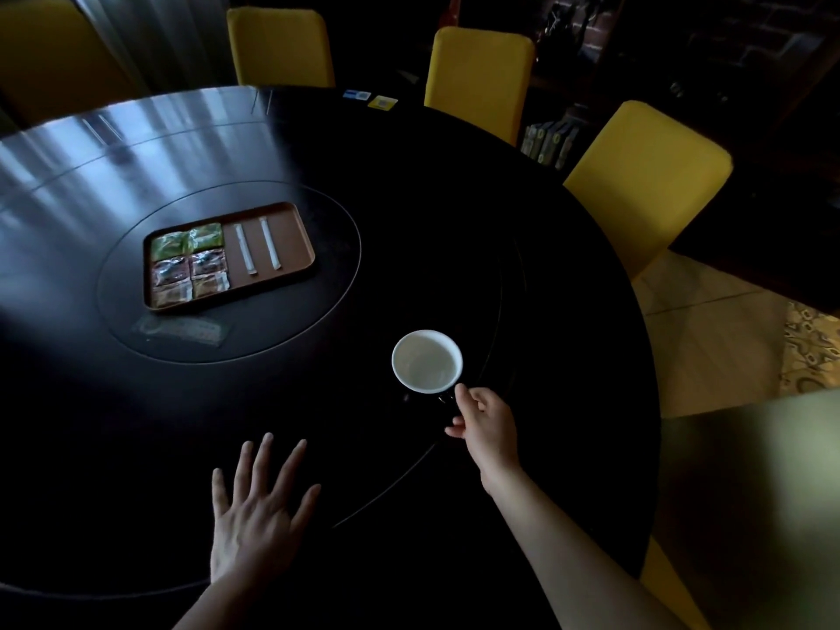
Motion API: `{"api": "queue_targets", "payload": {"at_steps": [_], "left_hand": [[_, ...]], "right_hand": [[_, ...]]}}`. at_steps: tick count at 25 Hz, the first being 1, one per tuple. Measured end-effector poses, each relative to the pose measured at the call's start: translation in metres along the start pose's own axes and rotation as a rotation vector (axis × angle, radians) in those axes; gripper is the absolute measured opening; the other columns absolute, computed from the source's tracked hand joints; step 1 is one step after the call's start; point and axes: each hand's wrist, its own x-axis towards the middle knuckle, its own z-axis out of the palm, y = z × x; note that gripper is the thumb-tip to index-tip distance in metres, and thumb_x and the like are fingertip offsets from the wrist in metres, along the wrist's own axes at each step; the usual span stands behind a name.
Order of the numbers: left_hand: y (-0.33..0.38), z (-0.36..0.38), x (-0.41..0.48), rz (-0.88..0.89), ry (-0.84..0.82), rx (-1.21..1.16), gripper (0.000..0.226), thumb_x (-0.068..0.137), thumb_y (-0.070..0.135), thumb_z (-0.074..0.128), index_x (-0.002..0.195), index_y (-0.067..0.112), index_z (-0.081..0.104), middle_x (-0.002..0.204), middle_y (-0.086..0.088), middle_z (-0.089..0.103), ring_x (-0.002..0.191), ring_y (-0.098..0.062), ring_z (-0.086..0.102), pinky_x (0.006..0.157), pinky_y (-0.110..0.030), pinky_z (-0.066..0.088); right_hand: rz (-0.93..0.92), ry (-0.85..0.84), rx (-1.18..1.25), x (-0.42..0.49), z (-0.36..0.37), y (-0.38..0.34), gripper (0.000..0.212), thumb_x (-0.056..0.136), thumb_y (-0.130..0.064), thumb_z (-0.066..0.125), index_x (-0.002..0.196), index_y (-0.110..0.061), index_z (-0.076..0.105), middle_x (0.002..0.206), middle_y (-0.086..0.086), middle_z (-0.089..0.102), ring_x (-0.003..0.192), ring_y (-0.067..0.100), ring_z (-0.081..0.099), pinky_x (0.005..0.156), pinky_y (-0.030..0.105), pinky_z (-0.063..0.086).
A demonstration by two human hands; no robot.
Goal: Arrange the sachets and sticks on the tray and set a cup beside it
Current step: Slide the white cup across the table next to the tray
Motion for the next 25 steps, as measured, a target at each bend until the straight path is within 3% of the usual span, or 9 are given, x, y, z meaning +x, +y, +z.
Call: {"api": "queue_targets", "payload": {"at_steps": [3,5,8,10,12,16,21,23,25], "left_hand": [[0.005,-0.023,0.028,-0.02,0.029,0.018,0.049,0.083,0.062,0.05,0.127,0.042,0.056,0.138,-0.001,0.051,0.133,-0.028,0.039,0.114,-0.059,0.019],[0.009,-0.04,0.058,-0.017,0.063,0.046,0.034,0.085,0.052,0.057,0.112,0.034,0.063,0.117,-0.001,0.059,0.113,-0.028,0.051,0.106,-0.057,0.031],[0.017,-0.05,0.103,-0.007,0.103,0.033,0.035,0.086,0.046,0.059,0.117,0.03,0.062,0.118,-0.005,0.057,0.114,-0.031,0.049,0.103,-0.054,0.035],[0.02,-0.05,0.132,0.007,0.113,0.046,0.04,0.088,0.047,0.056,0.124,0.031,0.057,0.125,-0.007,0.054,0.121,-0.032,0.044,0.104,-0.06,0.033],[0.016,-0.049,0.162,-0.036,0.079,0.027,0.046,0.091,0.051,0.05,0.134,0.037,0.048,0.141,-0.009,0.044,0.137,-0.032,0.03,0.109,-0.07,0.023],[-0.008,-0.027,0.197,-0.171,0.02,-0.017,0.06,0.089,0.074,0.022,0.145,0.057,0.016,0.165,-0.004,0.008,0.151,-0.028,-0.01,0.109,-0.073,-0.006],[-0.018,-0.012,0.198,-0.196,0.051,-0.013,0.068,0.082,0.083,0.007,0.146,0.06,0.005,0.166,-0.002,0.008,0.151,-0.028,-0.008,0.11,-0.069,-0.007],[-0.018,-0.015,0.202,-0.199,0.038,-0.002,0.066,0.082,0.082,0.012,0.145,0.06,0.01,0.164,-0.002,0.013,0.15,-0.03,-0.003,0.109,-0.07,-0.004],[-0.022,-0.027,0.215,-0.173,0.051,-0.002,0.059,0.083,0.079,0.023,0.138,0.057,0.026,0.15,-0.002,0.031,0.142,-0.034,0.017,0.109,-0.072,0.008]], "right_hand": [[-0.123,-0.046,-0.183,0.005,-0.001,-0.003,0.028,0.089,-0.035,0.068,0.095,-0.008,0.066,0.102,0.015,0.064,0.081,0.019,0.069,0.061,0.031,0.062],[-0.167,-0.056,-0.249,0.009,-0.001,-0.004,0.026,0.089,-0.031,0.069,0.094,-0.005,0.066,0.101,0.017,0.064,0.081,0.021,0.07,0.061,0.032,0.062],[-0.209,-0.064,-0.307,0.013,-0.003,-0.001,0.024,0.088,-0.032,0.069,0.088,-0.008,0.066,0.096,0.015,0.066,0.073,0.017,0.072,0.056,0.025,0.059],[-0.241,-0.065,-0.404,0.016,-0.006,-0.001,0.023,0.087,-0.035,0.07,0.078,-0.015,0.063,0.088,0.012,0.068,0.068,0.015,0.072,0.059,0.033,0.059],[-0.275,-0.075,-0.496,0.019,-0.008,-0.004,0.024,0.086,-0.034,0.072,0.071,-0.018,0.06,0.08,0.009,0.068,0.068,0.016,0.072,0.063,0.038,0.058],[-0.313,-0.098,-0.431,0.025,-0.004,-0.006,0.023,0.086,-0.024,0.073,0.068,-0.019,0.059,0.075,0.01,0.066,0.06,0.01,0.071,0.051,0.015,0.05],[-0.331,-0.102,-0.366,0.05,0.029,-0.025,0.022,0.091,-0.021,0.066,0.07,-0.016,0.06,0.077,0.011,0.068,0.061,0.011,0.072,0.055,0.023,0.056],[-0.359,-0.116,-0.352,0.063,0.051,-0.036,0.021,0.092,-0.02,0.065,0.072,-0.016,0.06,0.083,0.011,0.067,0.064,0.012,0.073,0.058,0.028,0.058],[-0.37,-0.129,-0.332,0.08,0.073,-0.048,0.021,0.093,-0.02,0.065,0.072,-0.017,0.06,0.086,0.013,0.068,0.064,0.012,0.073,0.055,0.021,0.055]]}}
